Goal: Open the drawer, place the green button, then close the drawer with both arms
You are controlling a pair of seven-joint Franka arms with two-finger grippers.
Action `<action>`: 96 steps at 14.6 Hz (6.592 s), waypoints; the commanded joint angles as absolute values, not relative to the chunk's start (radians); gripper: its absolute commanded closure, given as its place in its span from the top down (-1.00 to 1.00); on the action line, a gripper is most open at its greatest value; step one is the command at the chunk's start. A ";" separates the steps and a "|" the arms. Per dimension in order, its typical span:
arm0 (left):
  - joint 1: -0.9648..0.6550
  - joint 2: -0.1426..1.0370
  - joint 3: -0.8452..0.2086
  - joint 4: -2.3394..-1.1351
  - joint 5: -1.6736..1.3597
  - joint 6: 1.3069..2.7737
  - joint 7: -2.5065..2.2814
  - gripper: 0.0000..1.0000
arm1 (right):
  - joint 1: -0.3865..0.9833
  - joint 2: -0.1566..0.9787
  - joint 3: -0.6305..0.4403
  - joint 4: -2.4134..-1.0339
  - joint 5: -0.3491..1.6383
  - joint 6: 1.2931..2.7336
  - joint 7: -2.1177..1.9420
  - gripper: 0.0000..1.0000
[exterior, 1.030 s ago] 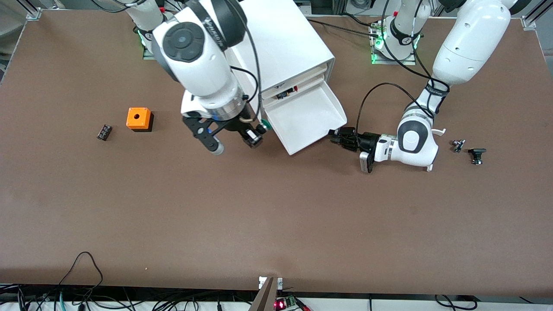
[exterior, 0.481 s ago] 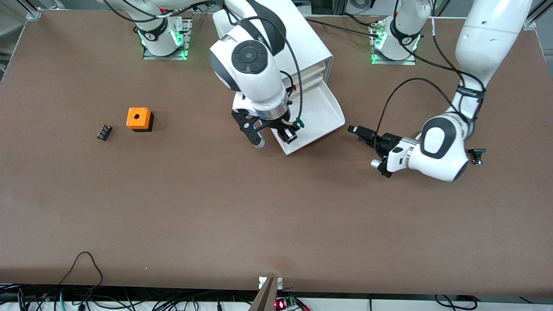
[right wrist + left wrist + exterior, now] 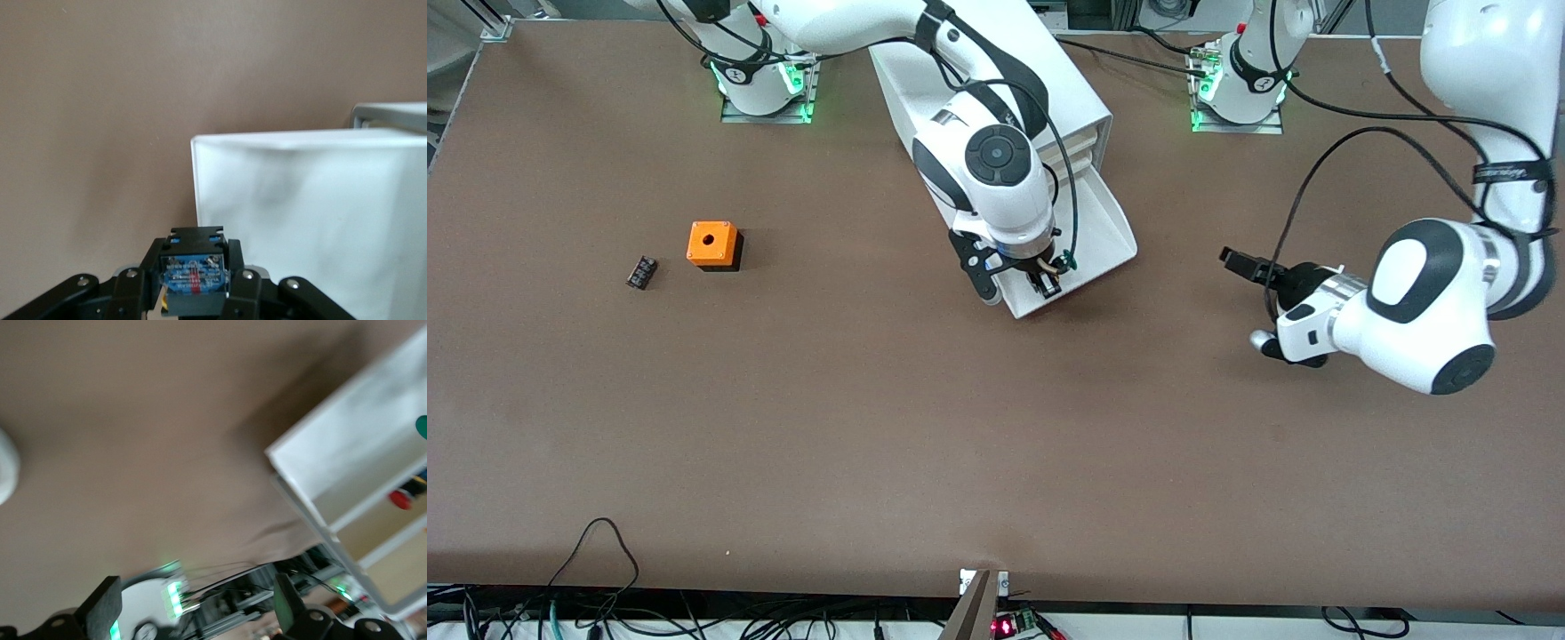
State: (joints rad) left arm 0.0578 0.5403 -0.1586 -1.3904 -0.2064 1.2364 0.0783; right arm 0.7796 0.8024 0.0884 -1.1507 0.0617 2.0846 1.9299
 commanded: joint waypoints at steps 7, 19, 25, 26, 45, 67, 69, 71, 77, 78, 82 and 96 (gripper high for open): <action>0.097 0.532 -0.158 -1.028 0.011 1.169 0.025 1.00 | 0.838 0.853 0.078 -1.209 0.067 2.226 2.016 -0.91; 0.081 0.499 -0.173 -1.037 0.006 1.167 -0.011 1.00 | 0.727 0.775 0.064 -1.058 -0.023 1.913 1.594 1.00; 0.043 0.499 -0.176 -1.109 0.003 1.320 -0.072 1.00 | 0.553 0.677 0.057 -1.098 -0.003 1.862 1.084 1.00; 0.022 0.499 -0.176 -1.142 0.003 1.366 -0.101 1.00 | 0.514 0.651 0.054 -1.121 -0.003 1.855 0.955 1.00; -0.339 0.448 -0.195 -2.037 0.017 2.517 -1.015 1.00 | 0.060 0.120 0.028 -1.673 0.015 1.916 0.063 1.00; -0.359 0.446 -0.456 -2.042 0.003 2.365 -1.275 1.00 | -0.029 -0.083 0.141 -1.697 0.006 1.631 0.167 1.00; -0.356 0.448 -0.477 -2.042 0.003 2.358 -1.281 1.00 | -0.031 -0.081 0.140 -1.692 -0.001 1.632 0.143 1.00; -0.357 0.448 -0.482 -2.042 0.003 2.341 -1.281 1.00 | -0.034 -0.066 0.133 -1.674 0.000 1.632 0.108 1.00; -0.357 0.451 -0.482 -2.034 0.003 2.333 -1.279 1.00 | -0.049 0.009 0.133 -1.572 -0.001 1.592 0.101 1.00; -0.360 0.459 -0.482 -2.028 0.003 2.335 -1.278 1.00 | -0.055 0.009 0.132 -1.569 -0.002 1.592 0.104 1.00; -0.368 0.474 -0.497 -2.005 0.002 2.316 -1.276 1.00 | -0.060 0.008 0.133 -1.569 0.002 1.592 0.115 1.00; -0.261 0.468 -0.436 -1.646 0.030 1.837 -0.973 1.00 | -0.063 0.002 0.123 -1.569 0.009 1.583 0.104 1.00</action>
